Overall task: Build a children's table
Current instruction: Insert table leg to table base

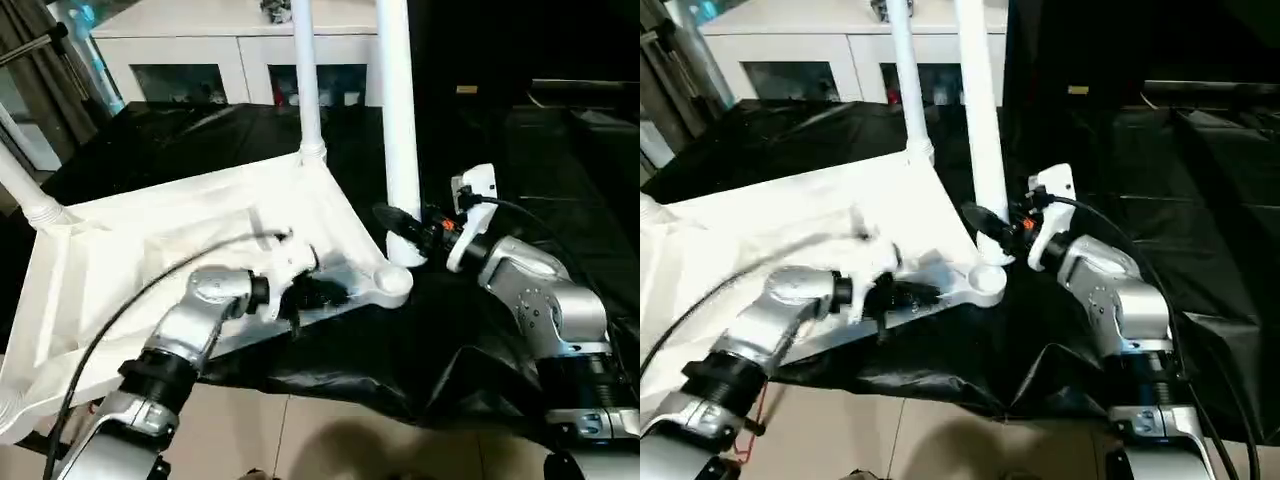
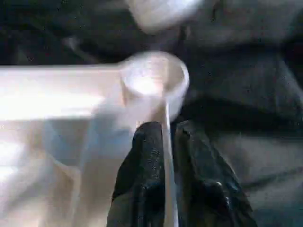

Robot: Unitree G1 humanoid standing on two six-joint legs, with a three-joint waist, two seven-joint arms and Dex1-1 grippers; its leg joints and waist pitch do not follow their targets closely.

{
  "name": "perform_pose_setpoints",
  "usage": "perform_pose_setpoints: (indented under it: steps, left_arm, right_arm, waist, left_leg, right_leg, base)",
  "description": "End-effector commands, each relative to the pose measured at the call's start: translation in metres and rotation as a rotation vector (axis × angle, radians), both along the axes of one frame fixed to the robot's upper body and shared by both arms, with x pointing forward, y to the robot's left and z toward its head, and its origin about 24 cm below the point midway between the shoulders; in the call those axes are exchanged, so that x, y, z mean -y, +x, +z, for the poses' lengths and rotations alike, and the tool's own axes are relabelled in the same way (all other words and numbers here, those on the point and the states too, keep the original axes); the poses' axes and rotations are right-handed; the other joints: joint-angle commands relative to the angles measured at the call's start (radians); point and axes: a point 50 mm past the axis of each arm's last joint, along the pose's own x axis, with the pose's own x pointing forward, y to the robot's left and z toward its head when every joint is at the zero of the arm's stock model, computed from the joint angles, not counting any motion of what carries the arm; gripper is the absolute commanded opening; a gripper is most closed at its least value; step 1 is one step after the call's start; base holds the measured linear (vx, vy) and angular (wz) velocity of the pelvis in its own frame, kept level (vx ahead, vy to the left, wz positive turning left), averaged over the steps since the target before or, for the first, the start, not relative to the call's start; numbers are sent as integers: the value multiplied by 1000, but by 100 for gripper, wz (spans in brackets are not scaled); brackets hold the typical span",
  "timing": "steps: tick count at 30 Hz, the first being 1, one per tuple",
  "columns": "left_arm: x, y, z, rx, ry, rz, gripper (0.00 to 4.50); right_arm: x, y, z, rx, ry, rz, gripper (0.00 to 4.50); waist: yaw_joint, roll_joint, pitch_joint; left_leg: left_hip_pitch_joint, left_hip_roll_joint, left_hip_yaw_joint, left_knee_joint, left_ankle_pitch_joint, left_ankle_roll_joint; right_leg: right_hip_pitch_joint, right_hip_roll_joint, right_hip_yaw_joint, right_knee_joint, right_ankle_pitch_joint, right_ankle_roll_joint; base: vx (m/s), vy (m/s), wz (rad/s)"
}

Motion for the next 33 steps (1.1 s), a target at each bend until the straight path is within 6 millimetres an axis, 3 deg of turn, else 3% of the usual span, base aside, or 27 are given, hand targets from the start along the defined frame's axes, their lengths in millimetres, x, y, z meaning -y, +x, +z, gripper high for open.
perform_pose_setpoints:
  steps: [1, 4, 7, 10, 13, 14, 17, 19, 20, 23, 25, 26, 28, 33]
  left_arm:
    - [-8, 9, 25, 31, -117, 41, 90]
    - [-14, 16, 40, 42, -212, 98, 90]
    - [-25, 47, 62, 68, -267, 395, 90]
    - [-21, 60, 78, 126, -245, 530, 90]
    - [-5, 63, 91, 183, -226, 518, 90]
    - [16, 60, 106, 216, -253, 459, 90]
    - [43, 53, 123, 240, -310, 358, 90]
    - [62, 44, 133, 247, -354, 270, 90]
    - [74, 38, 140, 255, -379, 212, 90]
    - [89, 26, 147, 260, -429, 120, 90]
    - [97, 17, 150, 255, -460, 63, 90]
    - [98, 15, 150, 248, -469, 50, 90]
    - [99, 13, 147, 239, -457, 51, 90]
    - [84, 25, 139, 253, -425, 172, 90]
  right_arm:
    - [-2, -3, 4, 17, 13, 10, 190]
    - [-3, -4, 4, 17, 12, 14, 190]
    - [-7, -5, 1, 15, -6, 33, 190]
    - [-11, -7, -2, 10, -27, 49, 190]
    - [-14, -7, -3, 9, -39, 58, 190]
    - [-16, -8, -4, 7, -49, 60, 190]
    - [-16, -8, -5, 6, -61, 60, 190]
    - [-15, -7, -6, 4, -66, 56, 190]
    - [-15, -8, -6, 3, -72, 55, 189]
    - [-13, -8, -6, 2, -78, 52, 189]
    - [-13, -8, -7, 2, -83, 49, 189]
    - [-13, -8, -7, 2, -85, 48, 189]
    - [-13, -8, -7, 2, -88, 47, 189]
    - [-12, -8, -8, 3, -96, 43, 189]
  waist:
    - [3, -27, -78]
    - [3, -29, -76]
    - [4, -30, -76]
    - [6, -37, -76]
    - [7, -40, -79]
    - [7, -41, -80]
    - [17, -42, -84]
    - [19, -46, -84]
    - [23, -43, -82]
    - [24, -49, -78]
    - [24, -43, -76]
    - [21, -48, -75]
    - [20, -49, -75]
    - [14, -46, -77]
  left_leg:
    - [12, 27, -2, -68, -121, 72]
    - [13, 25, -2, -68, -134, 73]
    - [16, 23, -1, -65, -142, 68]
    - [12, 23, -4, -65, -135, 64]
    - [9, 25, -5, -64, -96, 75]
    - [8, 25, -5, -63, -88, 77]
    - [9, 28, -3, -58, -42, 104]
    - [7, 27, -3, -57, -42, 109]
    - [7, 27, -2, -57, -49, 117]
    - [6, 26, -1, -58, -84, 106]
    - [8, 27, -2, -59, -99, 97]
    - [6, 26, -2, -60, -108, 92]
    - [7, 25, -2, -61, -116, 88]
    - [7, 23, -4, -60, -113, 87]
  right_leg:
    - [55, -51, 43, -57, -212, -224]
    - [55, -48, 42, -62, -226, -223]
    - [54, -45, 42, -63, -241, -212]
    - [60, -46, 40, -64, -242, -198]
    - [61, -46, 40, -60, -190, -204]
    - [62, -46, 41, -57, -172, -209]
    - [62, -48, 43, -49, -81, -253]
    - [65, -50, 43, -47, -76, -259]
    - [65, -51, 43, -49, -92, -260]
    - [66, -50, 42, -57, -154, -247]
    - [64, -50, 42, -62, -183, -240]
    - [66, -48, 41, -63, -193, -232]
    - [66, -47, 40, -66, -214, -223]
    - [64, -43, 39, -68, -213, -205]
  base:
    - [0, 0, 0]
    - [0, 0, 0]
    - [0, 0, 0]
    - [0, 0, 0]
    - [0, 0, 0]
    - [0, 0, 0]
    - [0, 0, 0]
    - [0, 0, 0]
    - [0, 0, 0]
    - [0, 0, 0]
    - [0, 0, 0]
    - [0, 0, 0]
    - [0, 0, 0]
    - [0, 0, 0]
